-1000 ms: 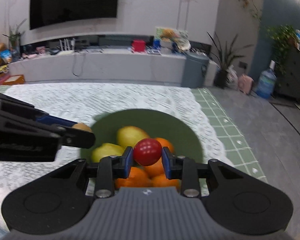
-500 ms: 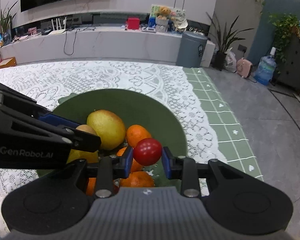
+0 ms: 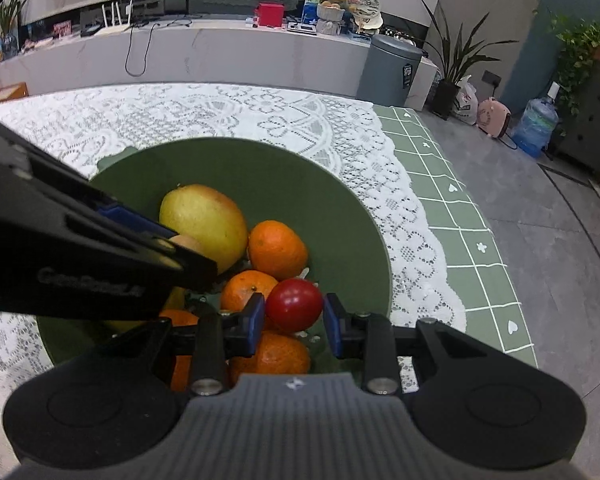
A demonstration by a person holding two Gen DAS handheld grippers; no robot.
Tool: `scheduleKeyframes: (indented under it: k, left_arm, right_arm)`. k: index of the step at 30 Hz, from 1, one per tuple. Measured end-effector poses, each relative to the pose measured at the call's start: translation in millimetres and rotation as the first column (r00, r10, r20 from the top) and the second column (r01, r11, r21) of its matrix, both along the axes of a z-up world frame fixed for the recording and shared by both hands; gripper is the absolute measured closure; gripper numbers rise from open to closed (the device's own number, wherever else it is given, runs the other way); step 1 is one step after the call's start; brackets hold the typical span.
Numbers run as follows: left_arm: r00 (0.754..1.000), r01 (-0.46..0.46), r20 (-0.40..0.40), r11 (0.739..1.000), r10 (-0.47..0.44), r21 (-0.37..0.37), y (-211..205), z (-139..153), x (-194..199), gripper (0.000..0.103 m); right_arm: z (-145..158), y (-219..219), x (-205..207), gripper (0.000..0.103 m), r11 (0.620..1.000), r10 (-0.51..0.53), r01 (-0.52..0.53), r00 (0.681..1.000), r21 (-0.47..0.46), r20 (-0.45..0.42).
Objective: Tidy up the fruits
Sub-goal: 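Open both tools to drop the kiwi and tomato into the colander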
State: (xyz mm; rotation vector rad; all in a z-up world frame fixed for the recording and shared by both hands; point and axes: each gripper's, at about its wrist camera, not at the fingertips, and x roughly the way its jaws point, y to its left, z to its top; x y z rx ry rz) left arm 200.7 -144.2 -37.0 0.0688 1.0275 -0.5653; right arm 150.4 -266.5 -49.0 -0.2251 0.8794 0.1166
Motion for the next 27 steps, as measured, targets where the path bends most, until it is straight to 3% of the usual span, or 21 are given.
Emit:
scheduleKeyframes:
  k: [7, 12, 16, 23, 27]
  left_arm:
    - [1.0, 0.007, 0.001, 1.0, -0.007, 0.023, -8, -6, 3, 0.069]
    - [1.0, 0.007, 0.005, 1.0, -0.007, 0.028, -8, -5, 2, 0.069]
    - [1.0, 0.013, 0.0, 1.0, -0.013, 0.026, -8, -5, 2, 0.063]
    - [1.0, -0.02, 0.023, 1.0, 0.019, 0.021, -2, 7, -5, 0.047]
    - [0.997, -0.051, 0.055, 0.999, 0.052, -0.007, 10, 19, -11, 0.038]
  right_arm:
    - [0, 1, 0, 0.073, 1.0, 0.001, -0.001, 1.0, -0.004, 0.003]
    - [2, 1, -5, 0.062, 1.0, 0.001, -0.001, 1.0, 0.0, 0.022]
    - [4, 0, -8, 0.06, 1.0, 0.0, -0.001, 1.0, 0.006, 0.031]
    - [14, -1, -20, 0.043, 1.0, -0.01, 0.008, 0.995, 0.016, 0.1]
    - [23, -4, -31, 0.027, 0.999, -0.025, 0.02, 0.983, 0.031, 0.179]
